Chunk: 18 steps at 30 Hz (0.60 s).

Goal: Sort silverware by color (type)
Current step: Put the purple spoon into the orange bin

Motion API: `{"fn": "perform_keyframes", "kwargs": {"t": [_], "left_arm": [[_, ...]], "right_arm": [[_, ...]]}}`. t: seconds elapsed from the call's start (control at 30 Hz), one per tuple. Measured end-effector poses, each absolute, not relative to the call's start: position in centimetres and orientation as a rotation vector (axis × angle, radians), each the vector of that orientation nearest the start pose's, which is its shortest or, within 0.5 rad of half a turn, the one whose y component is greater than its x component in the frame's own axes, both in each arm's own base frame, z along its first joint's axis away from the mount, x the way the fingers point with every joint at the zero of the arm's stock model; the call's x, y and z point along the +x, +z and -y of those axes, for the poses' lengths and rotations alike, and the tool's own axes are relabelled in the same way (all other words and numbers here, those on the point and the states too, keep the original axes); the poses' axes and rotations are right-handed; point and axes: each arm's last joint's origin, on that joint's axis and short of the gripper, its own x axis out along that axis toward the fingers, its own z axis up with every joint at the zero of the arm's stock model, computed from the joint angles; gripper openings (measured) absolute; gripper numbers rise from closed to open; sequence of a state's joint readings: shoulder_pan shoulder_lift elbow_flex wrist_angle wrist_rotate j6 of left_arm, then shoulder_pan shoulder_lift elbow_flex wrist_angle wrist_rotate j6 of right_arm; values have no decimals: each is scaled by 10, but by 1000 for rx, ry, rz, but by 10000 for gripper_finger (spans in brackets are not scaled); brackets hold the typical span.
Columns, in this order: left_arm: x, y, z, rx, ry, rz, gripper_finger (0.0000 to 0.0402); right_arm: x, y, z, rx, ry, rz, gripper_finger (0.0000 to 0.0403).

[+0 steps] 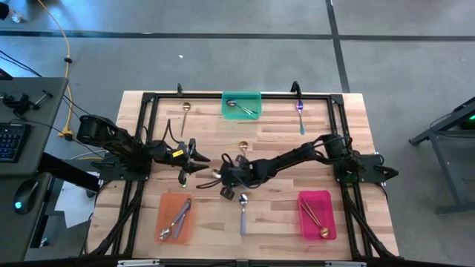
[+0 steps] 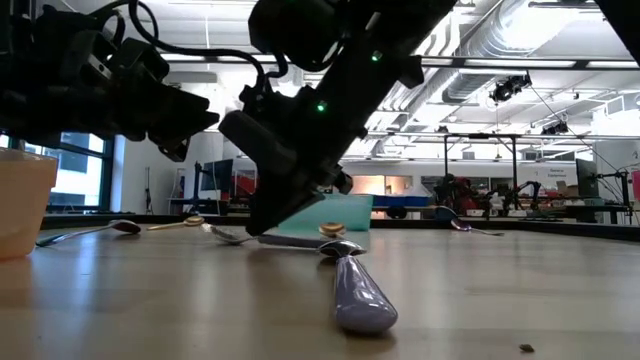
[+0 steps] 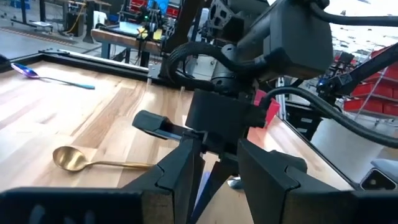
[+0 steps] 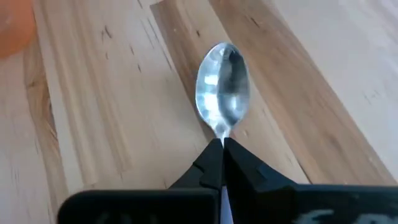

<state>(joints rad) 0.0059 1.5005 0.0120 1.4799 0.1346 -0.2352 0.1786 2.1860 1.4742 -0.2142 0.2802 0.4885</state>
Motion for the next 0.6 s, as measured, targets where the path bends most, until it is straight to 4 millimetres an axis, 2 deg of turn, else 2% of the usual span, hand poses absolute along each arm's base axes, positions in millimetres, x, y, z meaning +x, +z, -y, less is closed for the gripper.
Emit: {"fn": "perform_keyframes", "kwargs": {"t": [0.33, 0.5, 0.6], "left_arm": [[178, 126, 3, -262, -130, -38, 117], [180, 113, 3, -311, -108, -178, 117], [186, 104, 3, -371, -81, -313, 118]], "right_arm": [[443, 134, -74, 249, -246, -926, 0], [439, 154, -77, 256, -225, -904, 0], [433, 173, -81, 238, -211, -880, 0]]}}
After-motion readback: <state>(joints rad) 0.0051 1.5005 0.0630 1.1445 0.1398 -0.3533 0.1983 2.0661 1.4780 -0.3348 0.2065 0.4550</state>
